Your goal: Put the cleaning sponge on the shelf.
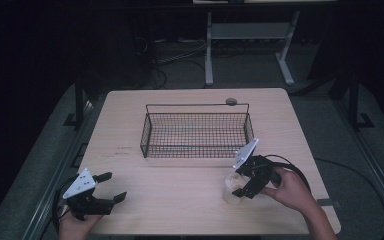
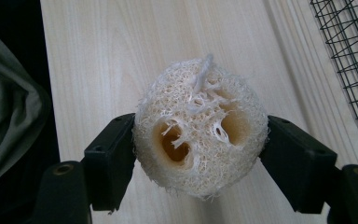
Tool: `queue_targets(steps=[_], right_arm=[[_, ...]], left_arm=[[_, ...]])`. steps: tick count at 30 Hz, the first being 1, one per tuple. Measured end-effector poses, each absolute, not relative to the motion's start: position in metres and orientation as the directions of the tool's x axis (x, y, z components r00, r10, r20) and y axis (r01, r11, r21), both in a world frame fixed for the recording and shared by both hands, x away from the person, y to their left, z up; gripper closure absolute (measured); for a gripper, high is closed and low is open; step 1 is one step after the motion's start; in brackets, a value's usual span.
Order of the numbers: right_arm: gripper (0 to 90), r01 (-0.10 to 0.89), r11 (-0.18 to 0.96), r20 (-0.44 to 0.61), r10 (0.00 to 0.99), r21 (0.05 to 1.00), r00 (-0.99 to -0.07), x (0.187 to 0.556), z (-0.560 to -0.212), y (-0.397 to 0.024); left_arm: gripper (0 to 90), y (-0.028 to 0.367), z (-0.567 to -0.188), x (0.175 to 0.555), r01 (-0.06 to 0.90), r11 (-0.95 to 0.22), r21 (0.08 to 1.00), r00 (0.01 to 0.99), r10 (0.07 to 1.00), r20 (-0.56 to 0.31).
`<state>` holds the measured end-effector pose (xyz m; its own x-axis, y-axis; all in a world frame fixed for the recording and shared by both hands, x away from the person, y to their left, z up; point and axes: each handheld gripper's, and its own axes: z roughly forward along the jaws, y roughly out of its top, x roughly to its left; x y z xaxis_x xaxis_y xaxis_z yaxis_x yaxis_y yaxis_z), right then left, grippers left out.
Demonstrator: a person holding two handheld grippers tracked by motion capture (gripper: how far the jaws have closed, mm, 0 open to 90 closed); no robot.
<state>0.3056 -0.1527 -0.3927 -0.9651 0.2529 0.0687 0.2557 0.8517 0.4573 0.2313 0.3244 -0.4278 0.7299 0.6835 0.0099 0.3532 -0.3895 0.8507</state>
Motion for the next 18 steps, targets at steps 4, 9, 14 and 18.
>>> queue_targets(steps=[4,9,14,18], right_arm=[[28.2,0.251,0.849,0.072,0.246,0.465,-0.967,0.305,-0.388,-0.153],[28.2,0.236,0.853,0.067,0.232,0.466,-0.970,0.305,-0.380,-0.154],[28.3,0.236,0.845,0.077,0.228,0.480,-0.971,0.308,-0.374,-0.155],[28.3,0.229,0.845,0.074,0.221,0.483,-0.973,0.311,-0.365,-0.156]], left_arm=[[13.9,0.325,-0.428,0.232,0.355,-0.386,0.851,0.729,0.684,0.006],[13.9,0.325,-0.428,0.231,0.354,-0.388,0.851,0.729,0.684,0.008],[13.9,0.326,-0.428,0.231,0.355,-0.382,0.853,0.726,0.688,0.006],[13.9,0.328,-0.428,0.231,0.357,-0.378,0.854,0.724,0.689,0.002]])
